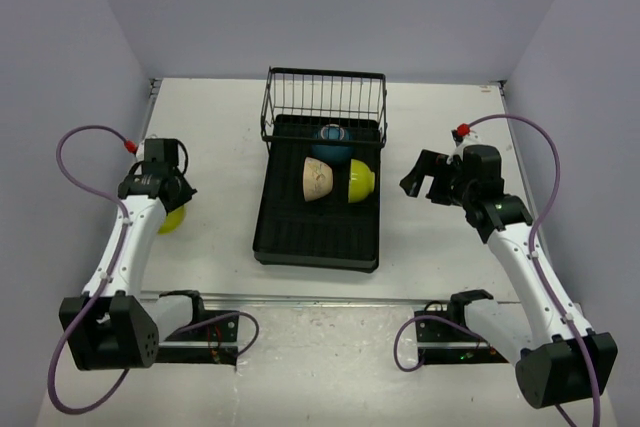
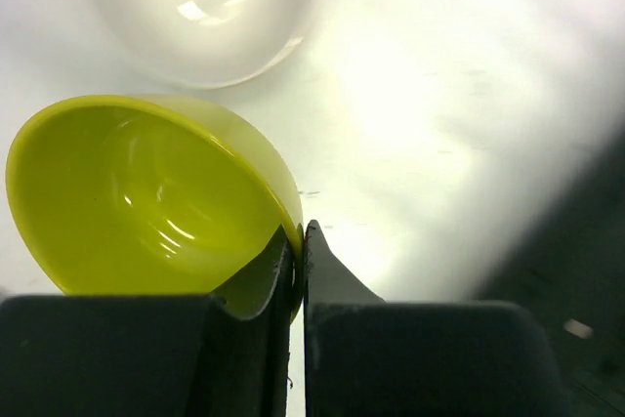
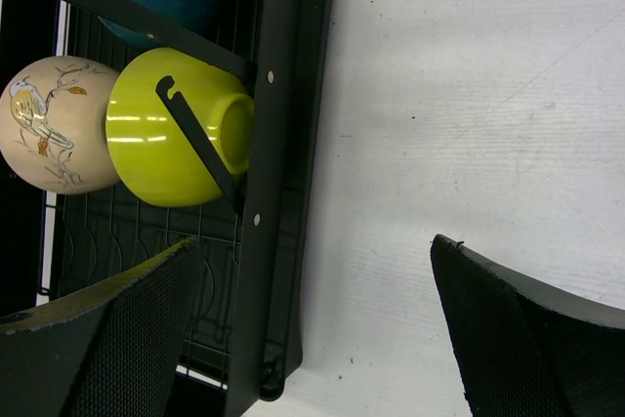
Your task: Unload the bowls from the dish rack
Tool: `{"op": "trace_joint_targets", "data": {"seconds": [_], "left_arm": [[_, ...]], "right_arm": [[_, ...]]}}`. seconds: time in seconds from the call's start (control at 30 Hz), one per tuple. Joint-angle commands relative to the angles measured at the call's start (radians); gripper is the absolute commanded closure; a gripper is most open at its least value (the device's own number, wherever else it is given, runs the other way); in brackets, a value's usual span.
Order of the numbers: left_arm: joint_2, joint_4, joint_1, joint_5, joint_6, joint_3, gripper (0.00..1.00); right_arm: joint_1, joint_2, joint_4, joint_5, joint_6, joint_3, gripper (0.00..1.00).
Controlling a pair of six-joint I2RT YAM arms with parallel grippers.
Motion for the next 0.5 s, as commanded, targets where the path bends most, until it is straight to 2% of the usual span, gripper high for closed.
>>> {"op": "trace_joint_targets", "data": {"seconds": [0.0,0.27,0.47], "left_arm": [[0.057,-0.118,0.016,-0.240,0.026,0.034,1.00],[0.152,-0.011,0.152,-0.145,-0.006,-0.084,1.00],[0.244,0.037,0.286,-0.108,0.044,-0.081,1.00]], "right_arm": [[0.004,0.009,0.029,-0.026,0.007,0.021,0.01],[0.004,0.004,0.020,-0.021,0.002,0.025,0.01],[0.006,0.003,0.026,-0.020,0.002,0.021,0.01]]}}
